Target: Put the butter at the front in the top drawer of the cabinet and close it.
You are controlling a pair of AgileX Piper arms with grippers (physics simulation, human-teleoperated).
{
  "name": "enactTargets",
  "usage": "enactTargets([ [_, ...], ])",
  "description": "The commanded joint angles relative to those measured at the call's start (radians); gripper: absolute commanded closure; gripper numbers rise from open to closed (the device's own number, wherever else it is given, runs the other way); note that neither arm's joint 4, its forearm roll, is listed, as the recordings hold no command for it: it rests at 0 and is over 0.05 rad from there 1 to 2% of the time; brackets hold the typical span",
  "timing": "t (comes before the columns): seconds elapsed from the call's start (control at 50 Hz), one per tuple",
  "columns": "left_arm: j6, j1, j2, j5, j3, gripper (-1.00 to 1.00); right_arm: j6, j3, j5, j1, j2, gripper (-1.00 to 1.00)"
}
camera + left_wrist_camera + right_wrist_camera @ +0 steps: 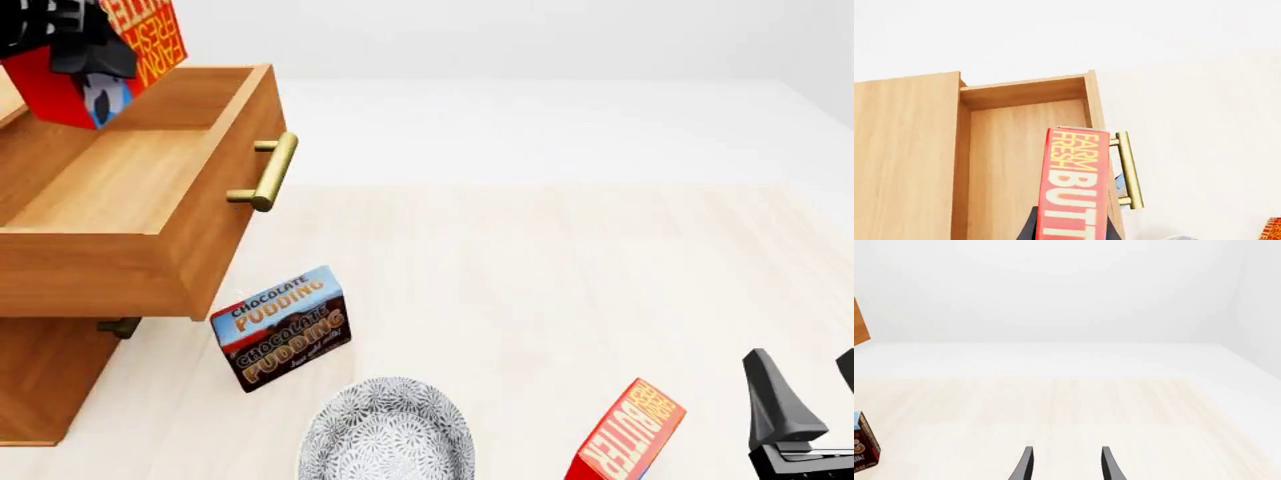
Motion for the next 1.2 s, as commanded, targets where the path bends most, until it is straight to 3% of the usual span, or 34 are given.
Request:
enactTargets([
  [0.02,-0.011,0.048,-0.056,-0.047,0.081,1.00,0.000,0.001,-0.001,0.000,-0.001,-1.00],
  [0.52,-0.077,0.118,-0.050,-0.202,0.262,1.00,0.000,0.001,-0.001,0.000,-0.001,-1.00],
  [1.2,-0.111,0.173,0.021,-0.321,0.338,1.00,0.000,0.001,-0.001,0.000,-0.001,-1.00],
])
